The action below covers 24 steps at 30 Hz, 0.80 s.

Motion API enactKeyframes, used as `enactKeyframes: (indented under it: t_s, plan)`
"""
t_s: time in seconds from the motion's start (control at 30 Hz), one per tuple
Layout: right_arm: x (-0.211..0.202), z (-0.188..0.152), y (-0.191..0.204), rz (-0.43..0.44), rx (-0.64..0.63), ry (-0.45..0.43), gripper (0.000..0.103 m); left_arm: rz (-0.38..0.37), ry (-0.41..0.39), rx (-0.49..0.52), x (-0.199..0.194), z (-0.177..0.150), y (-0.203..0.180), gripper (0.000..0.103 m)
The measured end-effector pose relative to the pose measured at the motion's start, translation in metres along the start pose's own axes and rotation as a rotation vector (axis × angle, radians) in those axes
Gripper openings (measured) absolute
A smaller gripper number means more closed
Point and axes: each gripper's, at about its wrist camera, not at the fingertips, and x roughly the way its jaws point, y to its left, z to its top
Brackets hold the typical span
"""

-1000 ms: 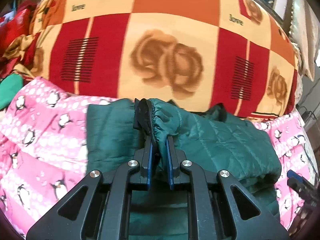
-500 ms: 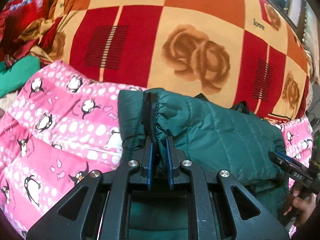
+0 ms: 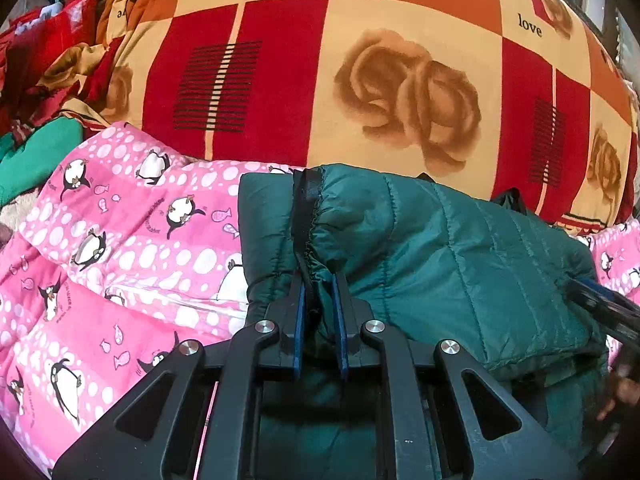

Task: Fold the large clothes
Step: 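Grasp the folded sleeve cuff with the left gripper and tuck it flat, then open the left gripper to release the sleeve cuff and lift away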

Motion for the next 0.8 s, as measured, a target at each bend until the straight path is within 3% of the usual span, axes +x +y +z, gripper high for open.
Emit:
enactKeyframes:
  t_s: [0.2, 0.47, 0.63, 0.8]
  plan:
    - [-0.035, -0.022, 0.012, -0.008, -0.052, 0.001, 0.074, 0.005, -0.005, 0.0, 0.001, -0.003, 0.0, 0.013]
    - [-0.004, -0.045, 0.013, -0.052, -0.047, 0.057, 0.075, 0.038, -0.012, 0.028, 0.006, -0.007, -0.007, 0.014]
    - [-0.013, -0.041, 0.014, -0.054, -0.051, 0.07, 0.074, 0.043, -0.013, 0.031, 0.006, -0.007, -0.008, 0.014]
    - [-0.042, -0.034, 0.009, -0.057, -0.033, -0.004, 0.074, 0.041, -0.013, 0.027, 0.006, -0.008, -0.007, 0.014]
